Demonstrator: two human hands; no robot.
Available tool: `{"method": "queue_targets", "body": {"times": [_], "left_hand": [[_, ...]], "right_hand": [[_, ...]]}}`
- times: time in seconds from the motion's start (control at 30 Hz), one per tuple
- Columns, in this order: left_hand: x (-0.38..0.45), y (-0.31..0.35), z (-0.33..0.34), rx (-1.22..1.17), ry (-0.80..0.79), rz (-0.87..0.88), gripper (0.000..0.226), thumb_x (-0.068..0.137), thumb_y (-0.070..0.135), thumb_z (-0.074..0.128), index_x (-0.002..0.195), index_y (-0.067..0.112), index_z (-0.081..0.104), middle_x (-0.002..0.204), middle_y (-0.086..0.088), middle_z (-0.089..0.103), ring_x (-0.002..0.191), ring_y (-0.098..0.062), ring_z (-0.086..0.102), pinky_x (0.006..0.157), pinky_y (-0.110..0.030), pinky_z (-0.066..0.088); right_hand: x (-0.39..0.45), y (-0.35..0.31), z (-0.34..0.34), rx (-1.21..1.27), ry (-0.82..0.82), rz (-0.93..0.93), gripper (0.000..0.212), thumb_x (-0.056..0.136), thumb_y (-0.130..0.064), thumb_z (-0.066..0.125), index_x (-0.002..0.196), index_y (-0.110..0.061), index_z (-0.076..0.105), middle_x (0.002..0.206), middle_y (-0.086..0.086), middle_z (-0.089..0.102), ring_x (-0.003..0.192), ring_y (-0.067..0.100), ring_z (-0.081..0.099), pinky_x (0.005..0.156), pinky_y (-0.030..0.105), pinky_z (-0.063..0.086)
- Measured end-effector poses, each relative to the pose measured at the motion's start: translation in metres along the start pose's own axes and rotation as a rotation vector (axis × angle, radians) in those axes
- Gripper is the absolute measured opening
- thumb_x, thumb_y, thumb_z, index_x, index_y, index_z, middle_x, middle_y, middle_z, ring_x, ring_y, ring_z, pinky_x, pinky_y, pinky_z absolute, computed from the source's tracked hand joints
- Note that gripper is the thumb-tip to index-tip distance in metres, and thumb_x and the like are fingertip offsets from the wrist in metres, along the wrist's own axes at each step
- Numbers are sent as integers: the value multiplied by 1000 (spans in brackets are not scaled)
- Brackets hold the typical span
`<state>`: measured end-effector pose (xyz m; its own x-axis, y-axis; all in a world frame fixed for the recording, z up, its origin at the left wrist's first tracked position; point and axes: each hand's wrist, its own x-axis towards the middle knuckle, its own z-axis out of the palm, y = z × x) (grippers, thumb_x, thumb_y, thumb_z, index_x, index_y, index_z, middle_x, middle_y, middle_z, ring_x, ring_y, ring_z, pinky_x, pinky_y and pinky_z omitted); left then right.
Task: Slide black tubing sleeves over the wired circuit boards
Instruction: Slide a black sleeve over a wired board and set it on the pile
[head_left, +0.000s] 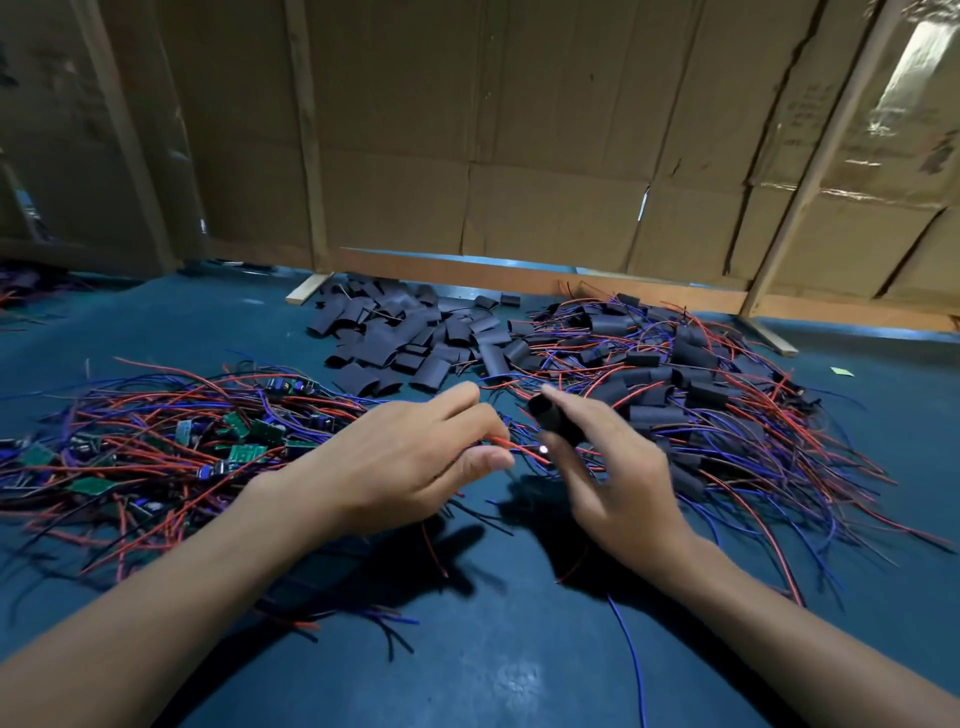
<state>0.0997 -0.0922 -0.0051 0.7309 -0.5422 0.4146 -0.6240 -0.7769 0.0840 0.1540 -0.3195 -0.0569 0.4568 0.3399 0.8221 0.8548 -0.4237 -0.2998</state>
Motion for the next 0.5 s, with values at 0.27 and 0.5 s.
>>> {"method": "queue_targets", "body": {"times": [0.27,0.5], "left_hand": [[2,0,11,-50,234,-73,49,106,47,29,102,16,67,92,4,62,71,-25,62,57,-43,48],[2,-7,15,-242,330,-234,32,107,44,35,88,34,60,83,11,52,74,-13,56,67,-35,43]], "right_hand": [[0,0,-7,69,-96,63,41,94,-4,67,134,0,60,129,4,66,121,8,61,103,20,43],[2,0,-9,145,-126,99,41,91,-9,69,131,0,62,127,5,67,122,10,62,104,21,44]]}}
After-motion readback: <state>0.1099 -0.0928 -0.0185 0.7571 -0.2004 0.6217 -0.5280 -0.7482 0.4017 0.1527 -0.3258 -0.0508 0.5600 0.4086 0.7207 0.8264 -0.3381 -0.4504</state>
